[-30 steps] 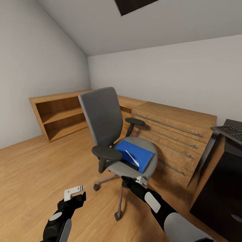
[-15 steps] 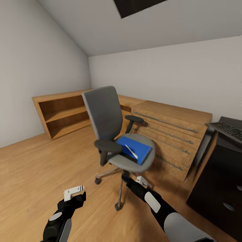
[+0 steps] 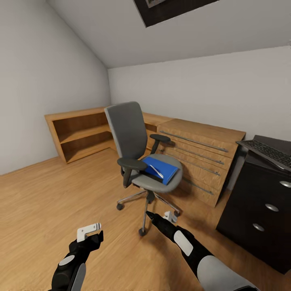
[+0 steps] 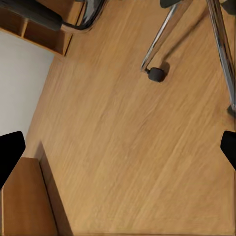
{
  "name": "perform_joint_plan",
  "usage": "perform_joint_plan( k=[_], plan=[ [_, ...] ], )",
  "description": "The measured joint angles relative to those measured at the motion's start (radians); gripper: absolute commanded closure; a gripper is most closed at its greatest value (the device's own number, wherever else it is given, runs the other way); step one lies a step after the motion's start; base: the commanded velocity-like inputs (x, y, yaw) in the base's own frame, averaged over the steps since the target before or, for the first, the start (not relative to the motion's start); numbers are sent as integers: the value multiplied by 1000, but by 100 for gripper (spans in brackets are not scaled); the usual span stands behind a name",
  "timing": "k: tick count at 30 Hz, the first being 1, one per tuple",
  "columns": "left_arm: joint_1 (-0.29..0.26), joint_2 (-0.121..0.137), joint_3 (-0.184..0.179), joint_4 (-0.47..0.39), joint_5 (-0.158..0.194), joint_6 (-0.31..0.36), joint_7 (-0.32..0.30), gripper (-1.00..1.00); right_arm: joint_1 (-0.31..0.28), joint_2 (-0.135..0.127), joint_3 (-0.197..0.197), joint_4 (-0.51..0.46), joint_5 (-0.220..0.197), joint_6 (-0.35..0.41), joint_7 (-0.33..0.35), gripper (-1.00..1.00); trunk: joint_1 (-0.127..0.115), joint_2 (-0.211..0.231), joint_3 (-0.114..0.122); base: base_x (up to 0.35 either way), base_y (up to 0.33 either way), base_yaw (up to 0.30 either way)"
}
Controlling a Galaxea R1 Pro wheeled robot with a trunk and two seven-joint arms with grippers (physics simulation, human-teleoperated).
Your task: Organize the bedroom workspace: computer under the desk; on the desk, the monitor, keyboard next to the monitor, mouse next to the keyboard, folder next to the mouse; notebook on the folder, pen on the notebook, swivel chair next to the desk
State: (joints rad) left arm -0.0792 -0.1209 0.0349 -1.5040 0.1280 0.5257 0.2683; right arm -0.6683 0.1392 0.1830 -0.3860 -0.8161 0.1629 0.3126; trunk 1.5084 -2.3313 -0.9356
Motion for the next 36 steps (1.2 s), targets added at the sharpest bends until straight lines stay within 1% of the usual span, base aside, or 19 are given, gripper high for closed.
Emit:
perform_joint_plan(
  k=[6, 9, 11, 12, 13, 15, 16, 17, 18, 20, 21, 22, 23, 24, 28, 30, 31, 33, 36],
  plan=[
    [0, 0, 0, 0, 1, 0, 0, -100, 0, -1, 2, 2, 33, -57, -16, -100, 0, 0, 0, -82, 0, 0],
    [0, 2, 1, 12, 2, -1, 1, -100, 0, -1, 4, 2, 72, -106, -42, -100, -8, 14, 6, -21, 0, 0],
    [0, 4, 3, 52, 2, -5, 1, -100, 0, -1, 5, 3, 100, -131, -72, -100, -16, 28, 12, -9, 0, 0],
    [0, 6, 5, 96, 2, -8, 2, -100, 0, 0, 5, 5, 133, -151, -110, -100, -19, 35, 16, -5, 0, 0],
    [0, 7, 6, 110, 1, -9, 2, -100, 0, 0, 5, 7, 148, -159, -126, -100, -23, 42, 19, -3, 0, 0],
    [0, 12, 7, 145, 1, -12, 1, -100, 0, 0, 5, 27, 201, -184, -168, -100, -31, 56, 25, -1, 0, 0],
    [8, 27, 8, 187, 2, -24, -1, -100, 1, 0, 7, 96, 320, -243, -221, -100, -35, 63, 28, 0, 0, 0],
    [12, 29, 7, 198, 2, -29, -1, -100, 1, 1, 8, 117, 349, -263, -229, -100, -39, 70, 31, 0, 0, 0],
    [18, 32, 8, 218, 2, -43, -1, -100, 1, 1, 8, 155, 396, -307, -238, -100, -42, 77, 34, 0, 0, 0],
    [22, 34, 8, 242, 2, -65, -2, -100, 0, 1, 9, 198, 440, -356, -245, -100, -50, 91, 41, 0, 0, 0],
    [27, 36, 8, 278, 2, -111, -3, -100, 1, 0, 8, 263, 491, -430, -252, -100, -54, 98, 44, 0, 0, 0],
    [29, 37, 8, 292, 1, -132, -3, -100, 0, 0, 8, 287, 507, -456, -255, -100, -58, 105, 47, 0, 0, 0],
    [36, 39, 8, 334, 2, -195, -3, -100, 1, -1, 7, 342, 534, -524, -267, -100, -62, 112, 50, 0, 0, 0],
    [40, 39, 8, 366, 1, -239, -3, -100, 3, -2, 6, 366, 546, -560, -275, -100, -65, 119, 53, 0, 0, 0],
    [46, 40, 8, 440, 1, -328, -4, -100, 37, -4, 5, 394, 561, -607, -285, -100, -81, 147, 66, 0, 0, 0],
    [47, 40, 7, 468, 1, -354, -4, -100, 62, -4, 5, 398, 567, -618, -287, -100, -88, 161, 72, 0, 0, 0],
    [49, 40, 8, 504, 2, -383, -4, -100, 96, -5, 5, 402, 575, -635, -288, -100, -92, 168, 75, 0, 0, 0],
    [50, 40, 7, 534, 2, -411, -3, -100, 121, -6, 6, 404, 583, -668, -288, -100, -100, 182, 81, 0, 0, 0],
    [50, 40, 6, 560, 2, -442, -3, -100, 135, -8, 6, 404, 588, -710, -289, -100, -111, 203, 91, 0, 0, 0]
  ],
)
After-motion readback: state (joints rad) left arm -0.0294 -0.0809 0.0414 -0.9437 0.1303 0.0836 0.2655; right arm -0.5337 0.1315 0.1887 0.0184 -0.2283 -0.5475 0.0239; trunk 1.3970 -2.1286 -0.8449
